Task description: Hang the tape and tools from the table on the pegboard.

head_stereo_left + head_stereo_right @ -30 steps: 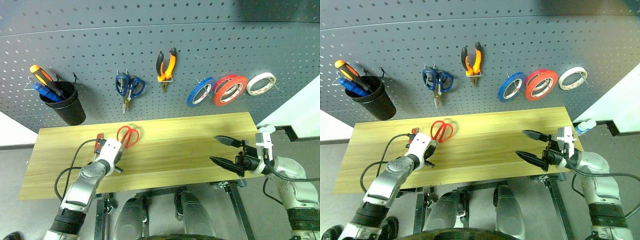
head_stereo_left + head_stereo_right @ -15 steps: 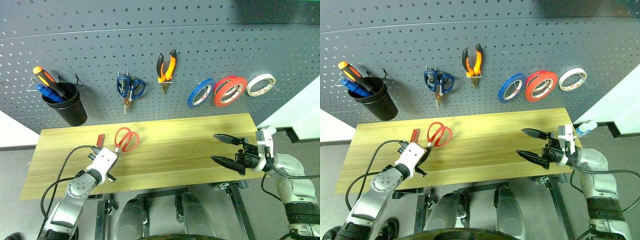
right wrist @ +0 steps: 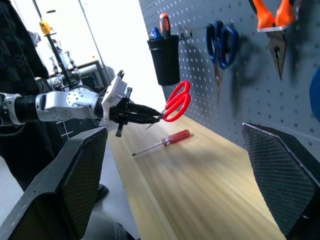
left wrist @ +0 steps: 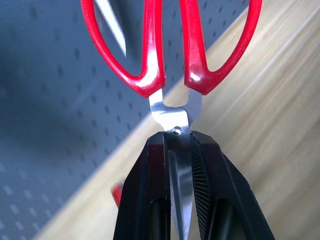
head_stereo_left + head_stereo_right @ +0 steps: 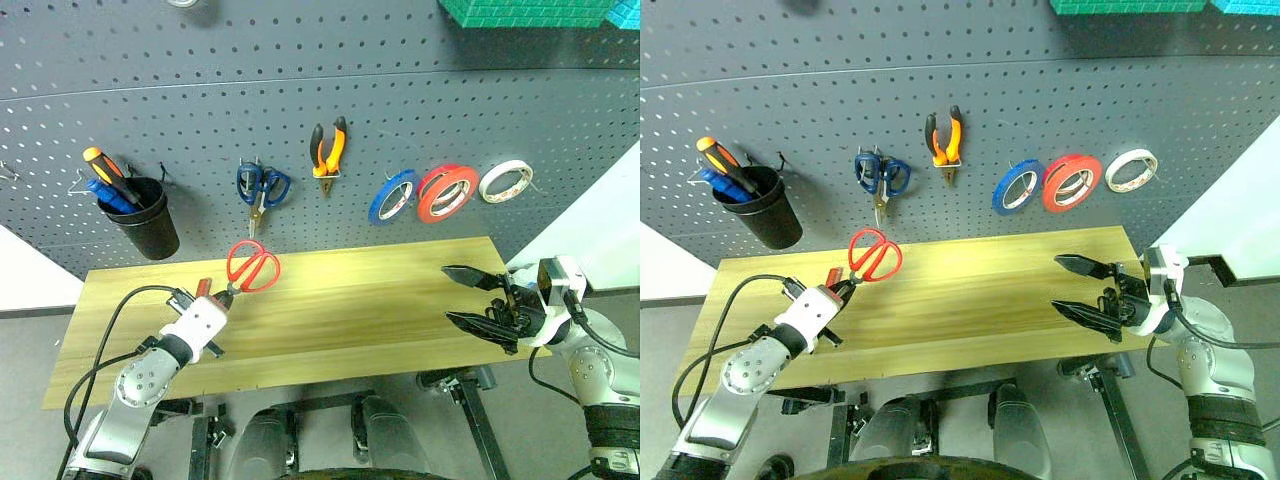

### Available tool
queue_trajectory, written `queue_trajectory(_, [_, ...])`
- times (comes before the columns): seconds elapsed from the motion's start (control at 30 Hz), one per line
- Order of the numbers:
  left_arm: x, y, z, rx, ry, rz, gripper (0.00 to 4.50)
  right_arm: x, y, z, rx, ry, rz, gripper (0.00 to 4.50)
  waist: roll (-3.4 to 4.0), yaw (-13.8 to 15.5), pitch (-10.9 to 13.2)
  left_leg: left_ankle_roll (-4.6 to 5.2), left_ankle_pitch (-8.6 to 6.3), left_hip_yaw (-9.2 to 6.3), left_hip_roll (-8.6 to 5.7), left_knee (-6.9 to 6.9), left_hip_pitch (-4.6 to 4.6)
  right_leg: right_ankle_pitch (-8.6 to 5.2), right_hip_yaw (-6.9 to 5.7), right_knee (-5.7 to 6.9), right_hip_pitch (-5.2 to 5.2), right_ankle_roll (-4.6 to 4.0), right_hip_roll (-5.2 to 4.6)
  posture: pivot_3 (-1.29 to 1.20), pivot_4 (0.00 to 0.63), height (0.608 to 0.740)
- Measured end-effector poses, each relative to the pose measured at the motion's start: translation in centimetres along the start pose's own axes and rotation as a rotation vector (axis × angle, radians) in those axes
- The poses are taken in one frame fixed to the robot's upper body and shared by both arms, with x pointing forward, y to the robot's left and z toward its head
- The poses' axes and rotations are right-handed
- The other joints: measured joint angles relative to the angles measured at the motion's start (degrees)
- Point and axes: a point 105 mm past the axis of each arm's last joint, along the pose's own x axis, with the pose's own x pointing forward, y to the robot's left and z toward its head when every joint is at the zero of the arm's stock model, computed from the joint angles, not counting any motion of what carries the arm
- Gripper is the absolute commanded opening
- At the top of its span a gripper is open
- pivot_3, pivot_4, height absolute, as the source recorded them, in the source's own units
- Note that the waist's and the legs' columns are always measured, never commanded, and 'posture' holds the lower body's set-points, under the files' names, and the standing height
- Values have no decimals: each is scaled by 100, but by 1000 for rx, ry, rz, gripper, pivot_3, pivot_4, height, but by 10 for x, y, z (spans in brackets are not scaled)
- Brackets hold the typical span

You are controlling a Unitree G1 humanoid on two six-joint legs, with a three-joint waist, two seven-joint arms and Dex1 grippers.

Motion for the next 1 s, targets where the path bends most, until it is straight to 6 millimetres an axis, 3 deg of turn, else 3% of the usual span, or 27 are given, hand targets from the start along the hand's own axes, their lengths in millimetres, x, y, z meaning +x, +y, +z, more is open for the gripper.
queue_trajectory(0.2, [4,9,13,57,-71,40,254,-1,1,11,15,-74,-19,4500,-2,-1,-81,0,0,2,1,2,14,1,1,4,12,2,2,-124,53,740])
queue_trajectory(0.57, [15,30,27,101,-128,119,254,-3,-2,7,58,-164,-90,4500,3,-14,-135,0,0,7,2,2,68,1,5,9,61,1,7,-125,58,740])
queue_trajectory(1.0, [13,26,34,165,-185,130,254,-8,-2,10,81,-207,-115,4500,14,-37,-155,1,0,8,2,2,71,0,9,11,62,1,7,-125,68,740])
